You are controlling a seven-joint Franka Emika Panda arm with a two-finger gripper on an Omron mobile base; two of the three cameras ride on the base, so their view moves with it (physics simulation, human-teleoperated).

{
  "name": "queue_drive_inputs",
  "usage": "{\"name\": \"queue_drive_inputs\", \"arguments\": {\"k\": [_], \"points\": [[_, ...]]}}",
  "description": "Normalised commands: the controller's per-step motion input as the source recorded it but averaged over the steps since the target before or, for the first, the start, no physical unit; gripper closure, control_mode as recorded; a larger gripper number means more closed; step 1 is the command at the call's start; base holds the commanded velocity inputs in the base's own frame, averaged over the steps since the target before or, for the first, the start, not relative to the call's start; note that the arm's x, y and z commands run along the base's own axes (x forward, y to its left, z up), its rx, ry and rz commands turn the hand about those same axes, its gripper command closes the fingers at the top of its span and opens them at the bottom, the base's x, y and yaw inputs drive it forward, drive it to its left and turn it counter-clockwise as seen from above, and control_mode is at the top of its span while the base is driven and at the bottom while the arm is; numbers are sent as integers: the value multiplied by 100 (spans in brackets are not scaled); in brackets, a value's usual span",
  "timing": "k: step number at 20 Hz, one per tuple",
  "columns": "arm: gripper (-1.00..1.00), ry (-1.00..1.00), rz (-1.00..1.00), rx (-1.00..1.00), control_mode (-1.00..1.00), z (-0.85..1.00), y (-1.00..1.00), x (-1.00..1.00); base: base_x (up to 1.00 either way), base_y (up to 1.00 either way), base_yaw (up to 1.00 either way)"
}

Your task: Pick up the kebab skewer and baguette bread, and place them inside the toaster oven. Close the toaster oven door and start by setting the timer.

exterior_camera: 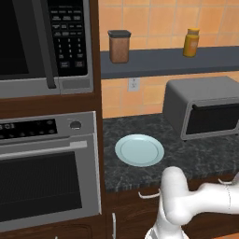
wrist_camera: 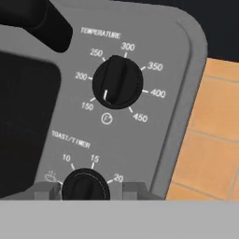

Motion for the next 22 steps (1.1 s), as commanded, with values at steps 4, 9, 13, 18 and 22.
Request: {"name": "queue_drive_inputs", "arguments": {"k": [4,9,13,18,22], "points": [[-100,-12,0,0,-100,-20,-18,4,0,0,0],[-100,-17,0,0,-100,-9,0,-2,0,0,0],[-100,-12,0,0,-100,0,4,-1,0,0,0],[-100,-4,0,-1,-100,2,10,-17,0,0,0],[-100,0,0,0,-100,0,28,-10,0,0,0]]}}
